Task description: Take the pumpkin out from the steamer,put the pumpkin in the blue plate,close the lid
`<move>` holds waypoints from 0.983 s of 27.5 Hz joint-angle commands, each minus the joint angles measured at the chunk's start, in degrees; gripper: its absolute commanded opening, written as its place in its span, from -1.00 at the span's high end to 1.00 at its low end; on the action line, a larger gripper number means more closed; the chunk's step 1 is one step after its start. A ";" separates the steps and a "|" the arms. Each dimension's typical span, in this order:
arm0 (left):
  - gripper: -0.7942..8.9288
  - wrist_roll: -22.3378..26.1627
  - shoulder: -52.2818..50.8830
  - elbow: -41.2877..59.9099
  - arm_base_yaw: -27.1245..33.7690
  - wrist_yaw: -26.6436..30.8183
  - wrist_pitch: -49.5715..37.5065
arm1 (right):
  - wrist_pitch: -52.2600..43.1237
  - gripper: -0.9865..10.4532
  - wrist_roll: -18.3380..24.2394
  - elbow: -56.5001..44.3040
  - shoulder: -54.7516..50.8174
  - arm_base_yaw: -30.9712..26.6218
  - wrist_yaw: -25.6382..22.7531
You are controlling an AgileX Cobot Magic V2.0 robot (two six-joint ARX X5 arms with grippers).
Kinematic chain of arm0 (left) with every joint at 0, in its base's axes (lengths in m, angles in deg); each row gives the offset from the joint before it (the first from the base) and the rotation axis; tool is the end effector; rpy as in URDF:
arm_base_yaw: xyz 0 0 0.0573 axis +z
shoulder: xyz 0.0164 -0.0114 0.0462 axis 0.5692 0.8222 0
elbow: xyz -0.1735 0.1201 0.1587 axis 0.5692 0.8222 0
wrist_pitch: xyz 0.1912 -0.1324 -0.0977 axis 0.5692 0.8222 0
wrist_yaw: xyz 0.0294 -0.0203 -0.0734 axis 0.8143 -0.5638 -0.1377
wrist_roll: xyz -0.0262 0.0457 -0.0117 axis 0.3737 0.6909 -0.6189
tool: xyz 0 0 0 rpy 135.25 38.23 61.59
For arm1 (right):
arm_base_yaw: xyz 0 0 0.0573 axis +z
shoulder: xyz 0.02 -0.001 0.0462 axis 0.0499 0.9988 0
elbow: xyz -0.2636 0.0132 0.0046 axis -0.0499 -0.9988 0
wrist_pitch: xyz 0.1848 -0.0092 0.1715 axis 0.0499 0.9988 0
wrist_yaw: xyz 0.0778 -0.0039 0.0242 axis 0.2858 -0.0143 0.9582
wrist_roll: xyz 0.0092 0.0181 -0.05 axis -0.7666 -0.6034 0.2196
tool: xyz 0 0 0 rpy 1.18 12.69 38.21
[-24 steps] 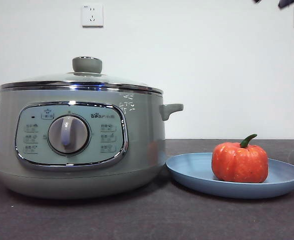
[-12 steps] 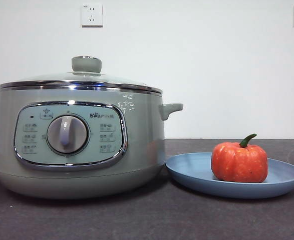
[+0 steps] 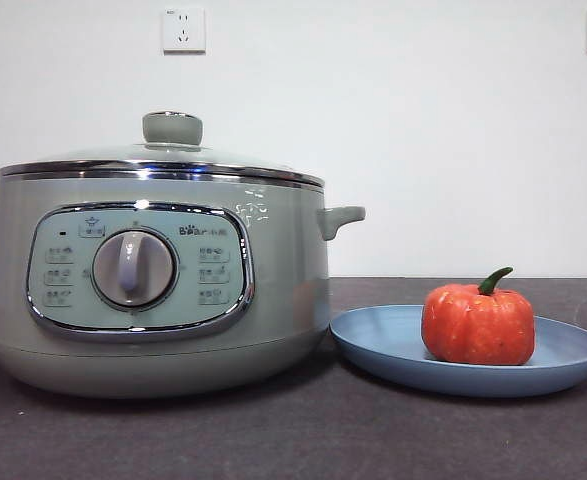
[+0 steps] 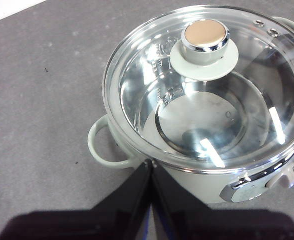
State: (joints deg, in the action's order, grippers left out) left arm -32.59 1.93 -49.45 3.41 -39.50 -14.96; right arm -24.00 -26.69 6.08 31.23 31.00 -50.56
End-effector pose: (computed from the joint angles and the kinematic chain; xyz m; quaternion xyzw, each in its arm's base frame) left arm 0.1073 -0.0583 0.3190 0.1328 0.2794 -0.1672 0.9361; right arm 0.1160 0.0560 0.2915 0.0938 0.1663 0.1266 0.9734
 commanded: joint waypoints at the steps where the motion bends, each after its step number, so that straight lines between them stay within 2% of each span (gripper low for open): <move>1: 0.84 0.28 -0.20 0.24 -0.15 0.00 -0.28 | 0.66 0.83 -0.90 -0.42 -0.09 0.04 -0.20; 7: 0.84 0.98 -3.26 0.37 1.73 -0.22 -0.20 | 2.19 0.83 -0.90 -0.42 -0.13 0.04 -0.17; 12: 0.84 1.55 -9.27 0.66 10.29 -3.48 -2.82 | 3.39 0.83 -0.90 -0.42 -0.09 0.04 -0.17; 14: 0.84 1.64 -11.74 1.88 14.21 -3.93 -8.74 | 3.72 0.83 -0.90 -0.42 -0.09 0.04 -0.17; 16: 0.84 1.84 -14.14 4.94 18.05 -3.96 -18.47 | 4.20 0.83 -0.90 -0.42 -0.09 0.04 -0.17; 21: 0.84 1.84 -19.87 18.29 24.39 -4.87 -42.07 | 4.55 0.83 -0.90 -0.42 -0.09 0.04 -0.17; 24: 0.84 1.77 -23.28 26.64 26.12 -6.38 -48.39 | 4.55 0.83 -0.90 -0.42 -0.09 0.04 -0.17; 27: 0.84 1.77 -25.35 33.55 26.91 -7.82 -49.40 | 4.57 0.83 -0.90 -0.42 -0.09 0.04 -0.17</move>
State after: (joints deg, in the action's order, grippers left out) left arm -31.45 -23.07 -18.67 29.97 -46.93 -64.05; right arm -19.10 -27.04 6.08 31.18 31.00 -50.56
